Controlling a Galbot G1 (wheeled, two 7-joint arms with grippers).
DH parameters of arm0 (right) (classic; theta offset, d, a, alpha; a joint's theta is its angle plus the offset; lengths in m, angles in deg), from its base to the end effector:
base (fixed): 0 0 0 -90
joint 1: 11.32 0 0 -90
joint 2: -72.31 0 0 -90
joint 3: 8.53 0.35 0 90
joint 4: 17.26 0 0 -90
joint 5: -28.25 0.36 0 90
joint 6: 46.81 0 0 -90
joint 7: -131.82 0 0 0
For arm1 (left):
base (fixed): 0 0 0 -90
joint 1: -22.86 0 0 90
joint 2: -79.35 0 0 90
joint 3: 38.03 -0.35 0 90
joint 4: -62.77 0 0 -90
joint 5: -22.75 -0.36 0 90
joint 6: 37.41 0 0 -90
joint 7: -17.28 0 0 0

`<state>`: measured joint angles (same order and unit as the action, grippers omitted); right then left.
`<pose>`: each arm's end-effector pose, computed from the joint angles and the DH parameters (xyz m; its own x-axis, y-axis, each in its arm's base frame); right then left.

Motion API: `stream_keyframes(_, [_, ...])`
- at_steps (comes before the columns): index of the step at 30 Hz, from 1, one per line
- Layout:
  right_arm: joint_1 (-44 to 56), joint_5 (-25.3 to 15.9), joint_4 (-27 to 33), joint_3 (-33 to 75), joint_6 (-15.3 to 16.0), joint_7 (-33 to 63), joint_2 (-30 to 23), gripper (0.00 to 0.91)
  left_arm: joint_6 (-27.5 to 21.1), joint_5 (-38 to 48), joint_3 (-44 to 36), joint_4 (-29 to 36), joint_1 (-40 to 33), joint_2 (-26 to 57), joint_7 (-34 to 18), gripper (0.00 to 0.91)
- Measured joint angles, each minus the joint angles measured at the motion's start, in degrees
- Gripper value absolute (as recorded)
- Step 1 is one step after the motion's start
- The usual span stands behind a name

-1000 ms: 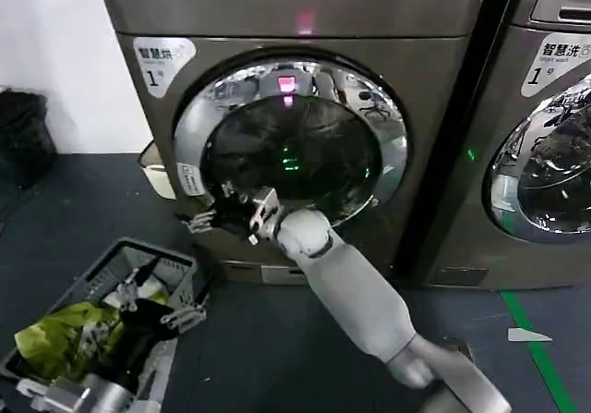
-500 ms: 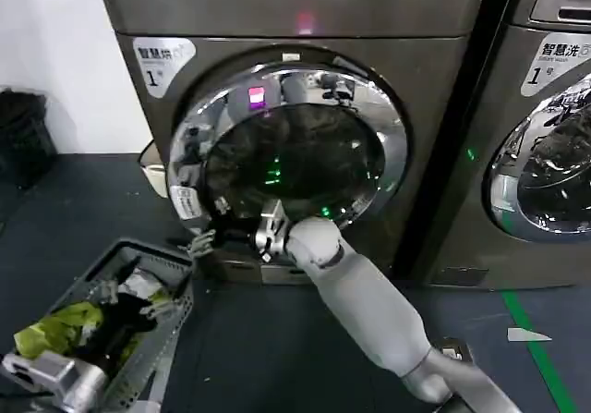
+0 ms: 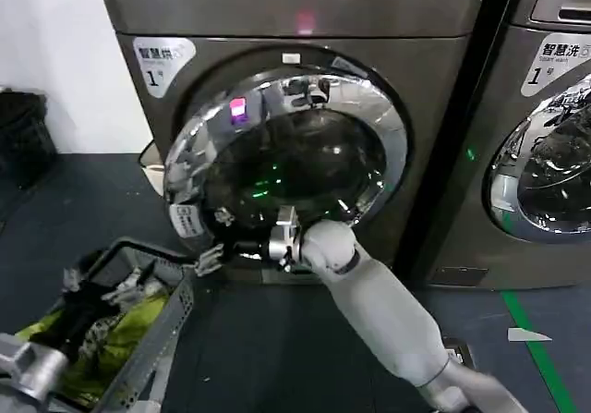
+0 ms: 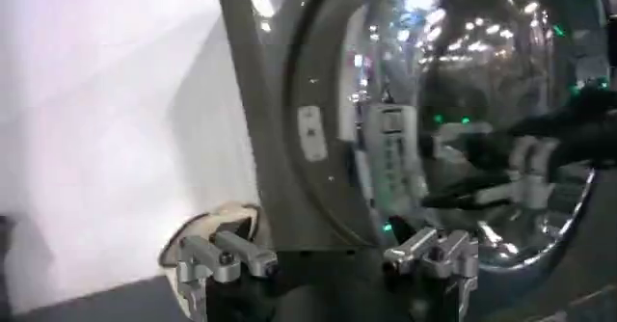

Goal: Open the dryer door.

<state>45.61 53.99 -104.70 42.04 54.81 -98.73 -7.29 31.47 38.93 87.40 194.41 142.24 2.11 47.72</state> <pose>0.4518 0.1586 -0.1847 -0.0026 -0.9999 -0.0157 -0.9946 0.0042 -0.1033 0.1549 0.1766 -0.1717 -0.9836 0.1487 0.1019 0.1641 0.9726 0.1645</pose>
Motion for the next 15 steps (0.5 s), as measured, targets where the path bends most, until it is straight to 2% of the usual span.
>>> stream_keyframes(4, [0.64, 0.36, -0.24, 0.53, -0.50, -4.42, 0.31, 0.907, 1.26, 1.95, 0.38, -1.56, -0.80, 0.25, 1.73, 0.907])
stream_keyframes(15, [2.10, 1.84, -1.99, 1.56, -1.10, -13.57, 1.96, 0.907, 3.56, 5.56, -0.08, -5.16, -2.34, 2.09, 1.60, 0.907])
